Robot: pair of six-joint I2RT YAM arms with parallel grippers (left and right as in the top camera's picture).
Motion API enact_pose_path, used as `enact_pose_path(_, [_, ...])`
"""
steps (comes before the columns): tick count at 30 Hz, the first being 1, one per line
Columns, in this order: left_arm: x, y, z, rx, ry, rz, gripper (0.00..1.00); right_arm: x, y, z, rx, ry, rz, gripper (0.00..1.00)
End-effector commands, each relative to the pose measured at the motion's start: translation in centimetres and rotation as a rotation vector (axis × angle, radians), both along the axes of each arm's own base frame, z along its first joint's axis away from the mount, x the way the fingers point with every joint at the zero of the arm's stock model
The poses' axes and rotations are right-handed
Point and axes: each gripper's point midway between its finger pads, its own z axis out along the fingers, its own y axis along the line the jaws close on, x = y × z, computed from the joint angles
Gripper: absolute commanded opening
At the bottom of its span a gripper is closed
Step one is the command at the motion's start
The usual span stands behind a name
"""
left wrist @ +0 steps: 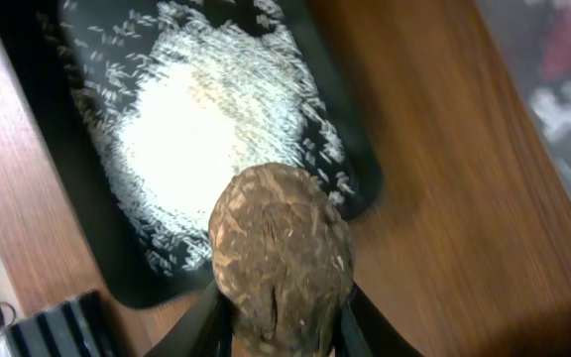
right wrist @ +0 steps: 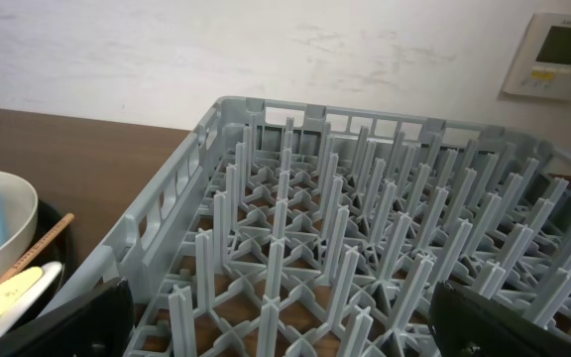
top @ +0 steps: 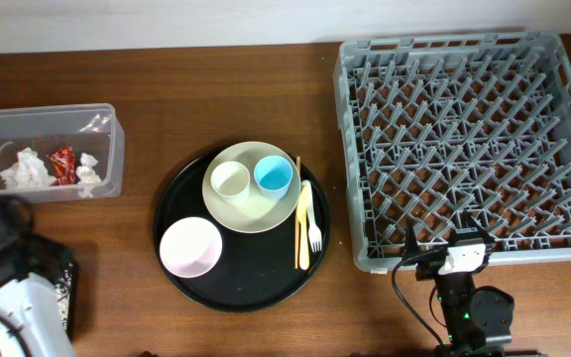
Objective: Sort waste into correct bins and load items into the dishwasher rack
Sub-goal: 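Carry the brown food item left and drop it onto the rice tray, then move the left gripper back over the serving tray to the white cup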
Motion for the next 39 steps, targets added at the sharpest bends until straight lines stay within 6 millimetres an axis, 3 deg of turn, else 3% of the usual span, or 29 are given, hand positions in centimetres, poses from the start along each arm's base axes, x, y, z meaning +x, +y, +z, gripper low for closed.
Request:
enact_pose_path(1, [-1.3, 2.6, -0.3, -0.009, 0.001, 0.060, 0.16, 0.0, 0.1, -0.2, -0.007, 0.004, 0.005, 0.98])
enact_pose_path(7, [-2.3, 5.2, -6.7, -0.183, 0.082, 0.167, 0.16, 0.0, 0.1, -0.2, -0.007, 0.004, 0.005, 0.98])
enact_pose_path(10, [-2.8, 6.1, -8.6, -0.241, 0.068, 0.211, 0.16, 0.0, 0.1, -0.2, -0.007, 0.004, 0.005, 0.98])
enact_pose_path(11, [-2.9, 6.3, -8.5, -0.241, 0.055, 0.221, 0.27, 0.0, 0.1, -0.2, -0.007, 0.004, 0.005, 0.98])
enact_pose_path(13, [-2.6, 6.6, -8.3, -0.240, 0.035, 0.220, 0.36, 0.0, 0.1, -0.2, -0.007, 0.004, 0.005, 0.98])
enact_pose_path(15, [-2.1, 7.2, -7.5, -0.228, 0.020, 0.204, 0.56, 0.0, 0.1, -0.2, -0.007, 0.004, 0.005, 0.98])
enact_pose_path(18, [-1.8, 7.7, -6.7, -0.213, 0.013, 0.194, 0.72, 0.0, 0.1, -0.2, -0.007, 0.004, 0.005, 0.98])
enact_pose_path(21, [-2.2, 8.4, -4.3, -0.210, 0.024, 0.212, 0.72, 0.0, 0.1, -0.2, -0.007, 0.004, 0.005, 0.98])
enact_pose_path(23, [-4.2, 8.9, -3.2, -0.239, 0.035, 0.277, 0.71, 0.0, 0.1, -0.2, -0.007, 0.004, 0.005, 0.98])
enact_pose_path(26, [-7.7, 9.1, -3.7, -0.319, -0.002, 0.401, 0.68, 0.0, 0.1, -0.2, -0.007, 0.004, 0.005, 0.98])
enact_pose_path(33, [-10.5, 10.4, -4.3, -0.306, 0.013, 0.513, 0.64, 0.0, 0.1, -0.2, -0.007, 0.004, 0.005, 0.98])
enact_pose_path(39, [-12.1, 11.8, -6.8, -0.331, 0.051, 0.567, 0.63, 0.0, 0.1, -0.2, -0.007, 0.004, 0.005, 0.98])
